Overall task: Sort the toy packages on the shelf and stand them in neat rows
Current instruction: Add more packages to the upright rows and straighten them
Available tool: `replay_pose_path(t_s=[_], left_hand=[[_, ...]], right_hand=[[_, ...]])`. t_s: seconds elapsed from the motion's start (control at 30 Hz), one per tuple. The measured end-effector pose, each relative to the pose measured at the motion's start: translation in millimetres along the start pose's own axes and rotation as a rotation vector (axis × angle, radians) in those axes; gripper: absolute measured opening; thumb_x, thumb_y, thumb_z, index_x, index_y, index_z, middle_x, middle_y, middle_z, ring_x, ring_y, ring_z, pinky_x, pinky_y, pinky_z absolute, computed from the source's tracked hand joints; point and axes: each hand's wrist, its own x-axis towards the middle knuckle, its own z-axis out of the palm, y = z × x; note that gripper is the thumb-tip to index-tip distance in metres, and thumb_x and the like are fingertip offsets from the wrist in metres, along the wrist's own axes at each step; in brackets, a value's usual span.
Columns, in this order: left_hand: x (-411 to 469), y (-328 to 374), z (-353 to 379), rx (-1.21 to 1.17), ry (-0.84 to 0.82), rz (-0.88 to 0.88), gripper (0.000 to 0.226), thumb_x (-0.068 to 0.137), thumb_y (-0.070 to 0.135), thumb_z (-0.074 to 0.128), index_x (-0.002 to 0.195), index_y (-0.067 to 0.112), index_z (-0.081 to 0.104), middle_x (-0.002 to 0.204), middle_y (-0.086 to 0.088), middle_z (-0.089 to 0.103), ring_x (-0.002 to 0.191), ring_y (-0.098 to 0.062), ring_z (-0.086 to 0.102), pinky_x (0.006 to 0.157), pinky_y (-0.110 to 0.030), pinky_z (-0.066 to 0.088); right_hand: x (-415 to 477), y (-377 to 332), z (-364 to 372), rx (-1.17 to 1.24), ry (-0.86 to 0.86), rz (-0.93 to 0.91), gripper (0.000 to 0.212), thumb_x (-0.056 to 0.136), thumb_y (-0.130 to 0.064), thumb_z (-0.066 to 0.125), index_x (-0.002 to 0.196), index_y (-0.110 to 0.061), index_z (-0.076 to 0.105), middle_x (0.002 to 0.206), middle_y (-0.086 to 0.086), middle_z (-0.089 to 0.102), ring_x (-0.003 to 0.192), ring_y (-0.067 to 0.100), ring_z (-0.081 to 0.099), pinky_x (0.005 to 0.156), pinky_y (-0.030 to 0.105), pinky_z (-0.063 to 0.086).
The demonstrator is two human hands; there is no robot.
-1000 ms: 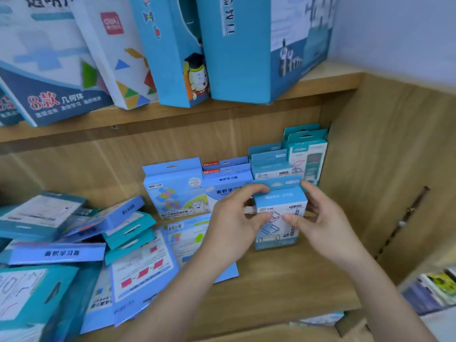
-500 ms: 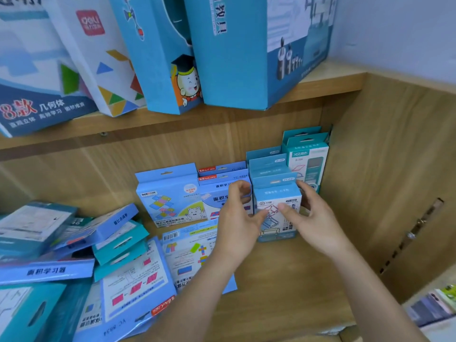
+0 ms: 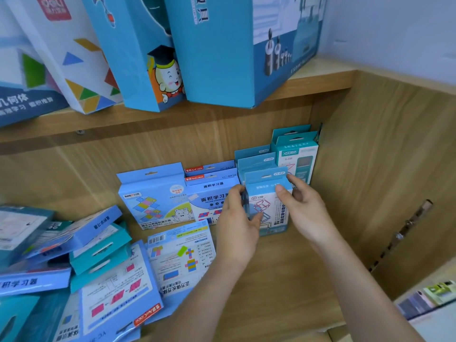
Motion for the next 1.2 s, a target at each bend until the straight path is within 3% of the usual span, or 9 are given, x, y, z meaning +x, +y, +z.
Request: replay_pose_path(t_s=[0.17, 0.3, 0.5, 0.67, 0.8, 0.93, 1.07, 1.2], left_hand=[[3.1, -2.1, -2.0, -0.003, 0.059, -0.028, 0.06, 0.077, 0.011, 0.076, 0.125, 0.021, 0.042, 0.118, 0.006, 0.065, 0.105, -0.011, 0.062, 0.086, -0.033, 0.052], [5.6, -0.4, -1.9, 0.067, 0.051, -0.024, 0.059, 0.077, 0.016, 0.075, 0.125, 0.022, 0.041, 0.114, 0.002, 0.067, 0.101, -0.017, 0.065, 0.082, -0.035, 0.052], [6.2, 0.5, -0.2, 0.149, 0.048, -0.018, 0.058, 0.079, 0.021, 0.074, 0.127, 0.022, 0.041, 0.109, -0.003, 0.069, 0.098, -0.023, 0.066, 0.079, -0.039, 0.053], [5.3, 1.1, -0.2, 0.143, 0.055, -0.048, 0.059, 0.079, 0.022, 0.074, 0.128, 0.023, 0.041, 0.103, -0.005, 0.071, 0.095, -0.024, 0.068, 0.078, -0.04, 0.054], [3.9, -0.7, 1.8, 0.058, 0.056, -0.082, 0.06, 0.078, 0.017, 0.075, 0.128, 0.025, 0.042, 0.107, -0.001, 0.071, 0.096, -0.017, 0.068, 0.079, -0.037, 0.055], [3.2, -1.5, 1.4, 0.038, 0.065, -0.073, 0.061, 0.077, 0.016, 0.076, 0.128, 0.023, 0.044, 0.111, 0.0, 0.069, 0.1, -0.015, 0.067, 0.082, -0.035, 0.055], [1.4, -0.1, -3.3, 0.078, 0.035, -0.069, 0.063, 0.077, 0.019, 0.076, 0.129, 0.024, 0.041, 0.11, -0.001, 0.069, 0.099, -0.02, 0.066, 0.082, -0.037, 0.054], [-11.7, 8.6, -27.4, 0.099, 0.029, -0.021, 0.046, 0.083, 0.017, 0.07, 0.125, 0.021, 0.051, 0.116, 0.004, 0.066, 0.1, -0.012, 0.064, 0.086, -0.029, 0.05]], right_hand=[[5.5, 4.4, 7.9, -0.002, 0.005, -0.018, 0.012, 0.092, -0.028, 0.057, 0.095, -0.039, 0.057, 0.103, -0.02, 0.065, 0.091, -0.01, 0.063, 0.073, 0.015, 0.053], [8.4, 9.7, 7.9, -0.006, 0.079, -0.012, 0.019, 0.089, -0.034, 0.06, 0.108, -0.032, 0.061, 0.106, -0.015, 0.068, 0.096, -0.001, 0.065, 0.078, 0.023, 0.054], [9.8, 10.0, 4.6, -0.008, 0.086, -0.001, 0.026, 0.088, -0.032, 0.061, 0.112, -0.023, 0.065, 0.102, -0.011, 0.071, 0.093, -0.001, 0.067, 0.071, 0.016, 0.053], [6.5, 11.2, 1.0, -0.034, -0.006, -0.005, 0.022, 0.092, -0.025, 0.057, 0.114, -0.027, 0.062, 0.103, -0.016, 0.068, 0.092, -0.01, 0.063, 0.07, 0.009, 0.05], [8.3, 16.1, -2.8, -0.256, -0.049, -0.042, 0.03, 0.093, -0.021, 0.056, 0.121, -0.031, 0.057, 0.113, -0.012, 0.066, 0.104, 0.002, 0.061, 0.084, 0.025, 0.052], [6.9, 14.4, -3.7, -0.445, -0.028, -0.087, 0.039, 0.093, -0.016, 0.056, 0.13, -0.025, 0.052, 0.119, -0.005, 0.063, 0.107, 0.007, 0.056, 0.084, 0.022, 0.046], [-3.1, 5.2, -5.1, -0.53, -0.016, -0.092, 0.048, 0.093, -0.022, 0.057, 0.138, -0.023, 0.042, 0.126, -0.003, 0.059, 0.115, 0.014, 0.056, 0.086, 0.026, 0.05], [-27.0, -13.3, -7.4, -0.678, 0.143, -0.276, 0.055, 0.091, -0.019, 0.058, 0.142, -0.016, 0.039, 0.137, 0.006, 0.052, 0.124, 0.02, 0.05, 0.095, 0.027, 0.04]])
